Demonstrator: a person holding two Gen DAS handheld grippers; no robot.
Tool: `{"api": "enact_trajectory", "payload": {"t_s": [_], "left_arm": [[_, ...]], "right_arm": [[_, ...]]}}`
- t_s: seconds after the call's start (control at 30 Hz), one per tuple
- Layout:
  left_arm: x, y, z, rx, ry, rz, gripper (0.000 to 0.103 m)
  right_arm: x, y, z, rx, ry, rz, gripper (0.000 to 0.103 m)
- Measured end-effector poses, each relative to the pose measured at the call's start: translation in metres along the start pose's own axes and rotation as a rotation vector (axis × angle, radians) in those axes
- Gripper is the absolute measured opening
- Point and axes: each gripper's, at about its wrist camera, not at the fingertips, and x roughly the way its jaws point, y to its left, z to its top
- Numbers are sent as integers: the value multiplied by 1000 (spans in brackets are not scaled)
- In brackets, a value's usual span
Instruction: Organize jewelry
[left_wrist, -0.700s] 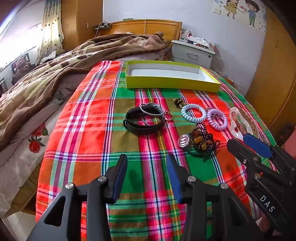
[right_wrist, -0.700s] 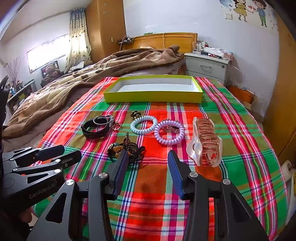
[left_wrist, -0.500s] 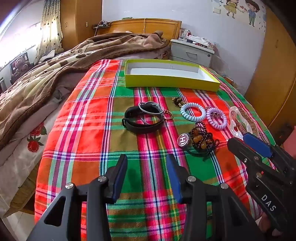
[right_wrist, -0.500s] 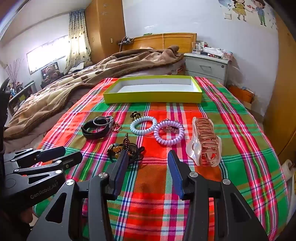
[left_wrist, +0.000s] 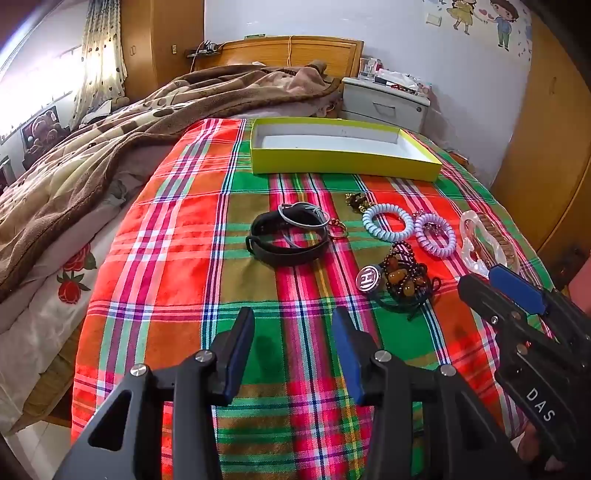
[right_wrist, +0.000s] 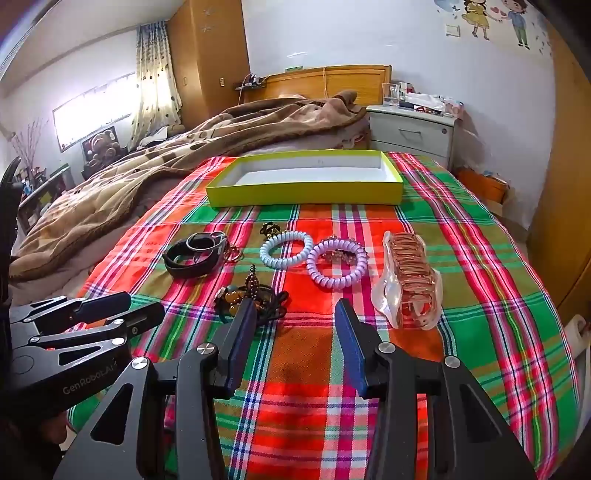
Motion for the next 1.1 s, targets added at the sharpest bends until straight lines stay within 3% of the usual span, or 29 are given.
{"api": "enact_trajectory", "payload": {"t_s": [1.1], "left_arm": [[-2,5,-1,-4,7,10,45]], "right_arm": [[0,-1,2,4,-2,-6,45]]}}
